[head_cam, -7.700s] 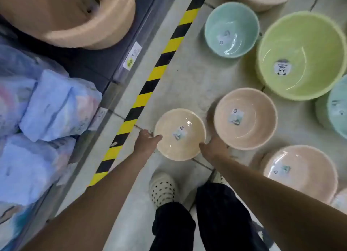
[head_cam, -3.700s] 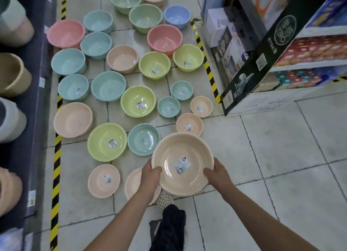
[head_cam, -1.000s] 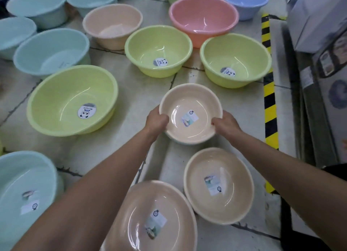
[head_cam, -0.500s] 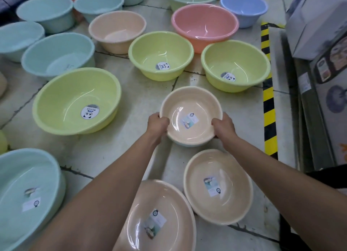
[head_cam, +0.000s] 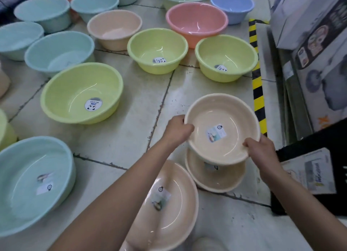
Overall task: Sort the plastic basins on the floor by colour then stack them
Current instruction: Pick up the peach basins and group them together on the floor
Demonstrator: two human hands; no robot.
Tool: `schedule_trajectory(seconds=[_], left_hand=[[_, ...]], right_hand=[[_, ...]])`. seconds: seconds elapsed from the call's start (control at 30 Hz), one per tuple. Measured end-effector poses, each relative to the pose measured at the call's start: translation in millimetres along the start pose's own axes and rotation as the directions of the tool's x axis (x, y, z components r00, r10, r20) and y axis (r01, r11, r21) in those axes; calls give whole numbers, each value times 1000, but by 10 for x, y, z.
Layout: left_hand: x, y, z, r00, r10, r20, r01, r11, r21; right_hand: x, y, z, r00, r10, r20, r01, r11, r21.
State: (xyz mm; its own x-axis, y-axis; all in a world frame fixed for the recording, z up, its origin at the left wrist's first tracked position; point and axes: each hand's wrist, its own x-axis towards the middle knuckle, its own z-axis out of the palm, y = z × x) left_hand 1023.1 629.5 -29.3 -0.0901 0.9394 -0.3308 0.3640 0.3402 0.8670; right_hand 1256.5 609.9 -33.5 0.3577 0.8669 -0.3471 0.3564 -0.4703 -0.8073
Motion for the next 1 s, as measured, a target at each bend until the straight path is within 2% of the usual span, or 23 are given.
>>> schedule_trajectory(seconds=[0.23,0.63,0.7,0.83,0.9,1.0], left_hand=[[-181,-399,346,996,-88,30,88,996,-1],[-106,-602,459,969,-244,24,245,970,-4],[-96,-536,388,966,-257,9,258,965,-53],[-183,-298,-102,983,-160,-91,149,982,-119],[-287,-204,-535,980,-134,-147,119,987,-107],[-590,-170,-1268,965,-137,-225,119,989,-90]], right_hand=[[-251,557,18,992,121,-48,-122,993,-12],[-206,554,297,967,255,-3,-252,959,127],[-180,375,319,979,205,-22,-201,973,117],[-155,-168,401,999,12,-40,-10,999,50],[-249,-504,564,997,-76,24,74,995,62],[-515,-915,990,967,-155,203,130,983,131]])
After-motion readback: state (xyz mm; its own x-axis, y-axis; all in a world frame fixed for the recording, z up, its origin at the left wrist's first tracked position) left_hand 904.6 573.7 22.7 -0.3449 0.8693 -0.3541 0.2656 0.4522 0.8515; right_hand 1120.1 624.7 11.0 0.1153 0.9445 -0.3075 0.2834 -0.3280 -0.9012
